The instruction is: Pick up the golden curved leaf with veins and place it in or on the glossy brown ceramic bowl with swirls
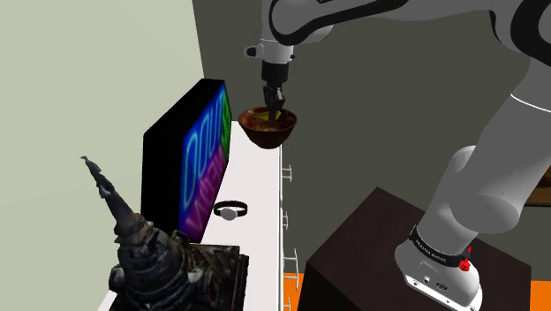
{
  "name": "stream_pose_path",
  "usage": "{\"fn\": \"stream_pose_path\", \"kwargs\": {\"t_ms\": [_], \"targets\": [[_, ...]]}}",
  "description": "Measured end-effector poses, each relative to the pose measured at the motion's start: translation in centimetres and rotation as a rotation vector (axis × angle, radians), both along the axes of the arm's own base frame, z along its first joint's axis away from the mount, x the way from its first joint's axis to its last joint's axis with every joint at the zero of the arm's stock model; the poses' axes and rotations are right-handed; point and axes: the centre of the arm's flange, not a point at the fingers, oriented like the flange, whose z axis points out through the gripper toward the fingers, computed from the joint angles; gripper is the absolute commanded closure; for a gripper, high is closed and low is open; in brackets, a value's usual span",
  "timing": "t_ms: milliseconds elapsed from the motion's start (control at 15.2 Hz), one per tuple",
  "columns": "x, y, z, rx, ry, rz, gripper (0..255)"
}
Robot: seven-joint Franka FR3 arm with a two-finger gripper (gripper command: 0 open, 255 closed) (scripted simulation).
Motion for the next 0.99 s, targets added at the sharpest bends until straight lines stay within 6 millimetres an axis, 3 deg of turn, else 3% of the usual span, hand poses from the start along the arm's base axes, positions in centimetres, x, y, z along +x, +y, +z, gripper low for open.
{"fn": "stream_pose_path", "kwargs": {"t_ms": [264,330,726,990], "targets": [[0.0,0.1,-0.1,0.0,0.0,0.0,255],[0.0,0.1,-0.1,0.0,0.0,0.0,0],[0.0,0.1,-0.1,0.0,0.0,0.0,0],[0.0,-0.1,3.8,0.001,-0.002,0.0,0]]}}
